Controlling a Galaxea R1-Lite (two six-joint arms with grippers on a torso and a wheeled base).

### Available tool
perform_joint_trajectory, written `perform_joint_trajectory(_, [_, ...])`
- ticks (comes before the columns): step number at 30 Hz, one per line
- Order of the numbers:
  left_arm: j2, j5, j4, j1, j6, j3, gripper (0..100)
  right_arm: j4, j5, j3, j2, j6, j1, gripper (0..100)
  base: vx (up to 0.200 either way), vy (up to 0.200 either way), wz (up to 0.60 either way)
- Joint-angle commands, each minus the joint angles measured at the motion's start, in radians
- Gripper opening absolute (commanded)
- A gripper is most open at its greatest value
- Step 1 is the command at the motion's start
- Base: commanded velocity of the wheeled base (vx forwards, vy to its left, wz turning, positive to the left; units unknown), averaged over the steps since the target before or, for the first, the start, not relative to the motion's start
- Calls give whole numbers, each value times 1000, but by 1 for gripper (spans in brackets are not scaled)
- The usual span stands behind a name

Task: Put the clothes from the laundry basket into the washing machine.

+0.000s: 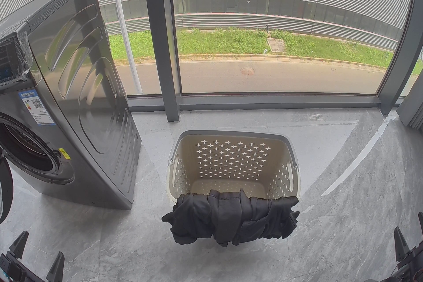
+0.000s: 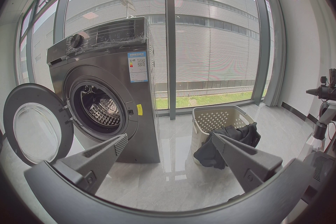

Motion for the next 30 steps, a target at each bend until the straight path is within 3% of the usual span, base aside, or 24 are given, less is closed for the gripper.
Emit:
perform_joint_trajectory(1, [-18,0,0,0,1,18,100,-1,0,18,-16,-1,-2,100,0,0,0])
perform_joint_trajectory(11, [-18,0,0,0,-1,18,100,-10,2,13,-16,13,-1,100,0,0,0])
perform_joint_trajectory(15, [-18,0,0,0,1,18,100,-39,22,-156,1,36,7,100,0,0,0])
perform_joint_trajectory(17, [-18,0,0,0,2,18,100,-8,37,-192,45,34,13,100,0,0,0])
perform_joint_trajectory(19, [-18,0,0,0,1,18,100,39,123,-217,148,34,35,100,0,0,0])
perform_joint_trajectory(20, [-18,0,0,0,1,18,100,39,137,-217,162,34,38,100,0,0,0])
perform_joint_trajectory(21, [-18,0,0,0,1,18,100,33,220,-219,274,42,49,100,0,0,0])
perform_joint_trajectory(23, [-18,0,0,0,-1,18,100,24,275,-228,389,45,49,100,0,0,0])
perform_joint_trajectory(28, [-18,0,0,0,2,18,100,-64,336,-234,596,36,61,100,80,0,0])
perform_joint_trajectory(30, [-18,0,0,0,-1,18,100,-140,355,-235,722,28,105,100,0,0,0])
